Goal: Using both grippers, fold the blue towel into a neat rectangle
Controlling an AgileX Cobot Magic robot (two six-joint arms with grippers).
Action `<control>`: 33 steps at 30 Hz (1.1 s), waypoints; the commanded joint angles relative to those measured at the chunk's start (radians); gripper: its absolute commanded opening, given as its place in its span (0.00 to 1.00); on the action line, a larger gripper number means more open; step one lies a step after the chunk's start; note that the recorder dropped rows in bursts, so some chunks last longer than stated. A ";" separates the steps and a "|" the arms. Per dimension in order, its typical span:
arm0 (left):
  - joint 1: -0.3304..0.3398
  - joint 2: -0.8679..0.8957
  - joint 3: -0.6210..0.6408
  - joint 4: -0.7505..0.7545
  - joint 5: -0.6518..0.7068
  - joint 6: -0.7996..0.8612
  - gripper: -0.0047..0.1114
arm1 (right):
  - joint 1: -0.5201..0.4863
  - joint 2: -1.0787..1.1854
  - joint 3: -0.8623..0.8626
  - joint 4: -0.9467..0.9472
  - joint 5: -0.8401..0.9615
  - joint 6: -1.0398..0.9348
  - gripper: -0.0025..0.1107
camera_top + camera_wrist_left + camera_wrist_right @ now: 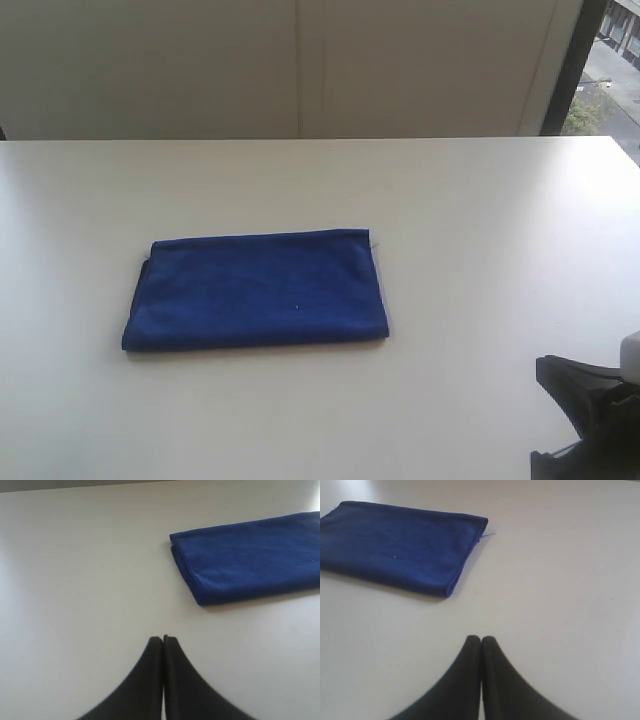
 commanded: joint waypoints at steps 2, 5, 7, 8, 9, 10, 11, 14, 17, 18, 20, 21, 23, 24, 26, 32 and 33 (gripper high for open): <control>0.004 -0.005 0.004 -0.004 -0.002 -0.006 0.04 | 0.000 0.000 0.007 0.001 -0.014 0.000 0.02; 0.004 -0.005 0.004 -0.004 -0.002 -0.006 0.04 | 0.000 0.000 0.007 0.001 -0.014 0.000 0.02; 0.004 -0.005 0.004 -0.004 -0.002 -0.006 0.04 | 0.000 0.000 0.007 0.001 -0.014 0.000 0.02; 0.004 -0.005 0.004 -0.004 -0.002 -0.006 0.04 | 0.000 0.000 0.007 0.001 -0.014 0.000 0.02; 0.004 -0.005 0.004 -0.004 -0.002 -0.006 0.04 | 0.000 0.000 0.007 0.001 -0.014 0.000 0.02; 0.004 -0.005 0.004 -0.004 -0.002 -0.006 0.04 | 0.000 0.000 0.007 0.001 -0.014 0.000 0.02; 0.004 -0.005 0.004 -0.004 -0.002 -0.006 0.04 | 0.000 0.000 0.007 0.001 -0.014 0.000 0.02; 0.004 -0.005 0.004 -0.004 -0.002 -0.006 0.04 | 0.000 0.000 0.007 0.001 -0.014 0.000 0.02; 0.004 -0.005 0.004 -0.004 -0.002 -0.006 0.04 | 0.000 0.000 0.007 0.001 -0.014 0.000 0.02; 0.004 -0.005 0.004 -0.004 -0.002 -0.006 0.04 | 0.000 0.000 0.007 0.001 -0.014 0.000 0.02; 0.004 -0.005 0.004 -0.004 -0.002 -0.006 0.04 | 0.000 -0.015 0.007 0.001 -0.014 0.000 0.02; 0.004 -0.005 0.004 -0.004 -0.002 -0.006 0.04 | -0.002 -0.038 0.009 0.001 -0.014 0.000 0.02; 0.004 -0.005 0.004 -0.004 -0.002 -0.006 0.04 | -0.026 -0.096 0.016 0.001 -0.014 0.000 0.02; 0.004 -0.005 0.004 -0.004 -0.002 -0.006 0.04 | -0.043 -0.125 0.021 0.001 -0.014 0.000 0.02; 0.004 -0.005 0.004 -0.004 -0.002 -0.006 0.04 | -0.088 -0.205 0.029 0.001 -0.013 0.000 0.02; 0.004 -0.005 0.004 -0.004 -0.002 -0.006 0.04 | -0.383 -0.742 0.048 0.003 0.195 0.166 0.02; 0.004 -0.005 0.004 -0.004 -0.002 -0.006 0.04 | -0.410 -0.770 0.048 0.003 0.251 0.166 0.02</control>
